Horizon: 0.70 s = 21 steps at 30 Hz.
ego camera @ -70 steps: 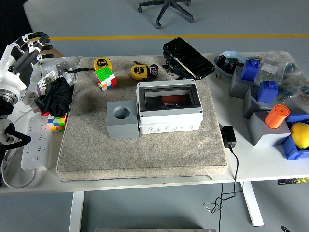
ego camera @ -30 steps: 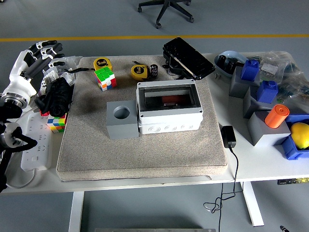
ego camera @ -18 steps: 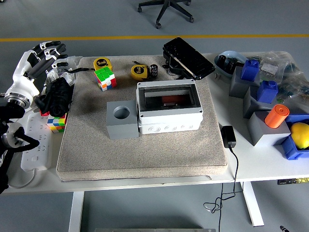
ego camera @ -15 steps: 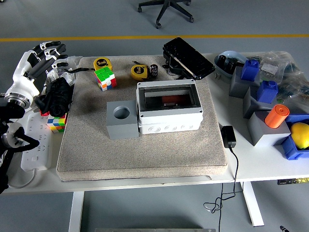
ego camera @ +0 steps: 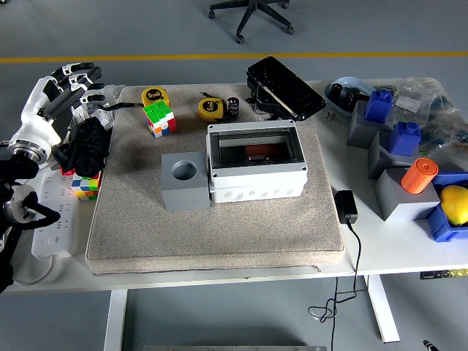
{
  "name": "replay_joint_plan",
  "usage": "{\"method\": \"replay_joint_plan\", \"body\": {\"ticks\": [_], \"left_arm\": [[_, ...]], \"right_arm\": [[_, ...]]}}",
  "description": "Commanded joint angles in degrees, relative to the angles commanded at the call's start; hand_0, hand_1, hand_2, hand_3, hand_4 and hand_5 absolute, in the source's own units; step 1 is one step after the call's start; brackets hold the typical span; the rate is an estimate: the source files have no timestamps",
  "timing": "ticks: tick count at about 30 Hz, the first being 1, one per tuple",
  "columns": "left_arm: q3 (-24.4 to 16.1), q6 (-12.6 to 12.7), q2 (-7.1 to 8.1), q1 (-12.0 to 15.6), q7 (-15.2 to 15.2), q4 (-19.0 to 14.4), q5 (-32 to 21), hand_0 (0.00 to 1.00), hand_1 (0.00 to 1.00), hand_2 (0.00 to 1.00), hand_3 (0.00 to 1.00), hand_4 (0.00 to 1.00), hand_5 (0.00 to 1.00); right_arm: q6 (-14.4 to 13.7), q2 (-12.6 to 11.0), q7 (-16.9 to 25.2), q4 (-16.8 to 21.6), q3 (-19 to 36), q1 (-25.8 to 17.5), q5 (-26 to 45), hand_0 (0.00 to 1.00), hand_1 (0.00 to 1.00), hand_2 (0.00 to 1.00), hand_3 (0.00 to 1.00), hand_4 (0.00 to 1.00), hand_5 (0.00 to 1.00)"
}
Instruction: Fetch the battery,place it into the box,close the lid of the box
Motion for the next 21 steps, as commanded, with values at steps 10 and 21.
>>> {"method": "replay_joint_plan", "body": {"ticks": [10,21], "left_arm": [[-0.14,-0.07,0.22,-0.02,0.08,-0.05,0.05,0.430,0.549,0.559,0.577,0.931,0.314],[-0.73,-0.13,0.58,0.26,0.25,-0.31,0.13,0.430,0.547,0.559,0.577,0.931,0.313]], "right_arm": [[0.17,-0.11,-0.24,-0.01,-0.71,0.12,0.23,0.658,0.636,0.643,0.536,0.876,0.442],[-0.15,-0.20,-0.32,0.09,-1.06,0.47,0.06,0.661,0.637,0.644,0.535,0.875,0.442]]}}
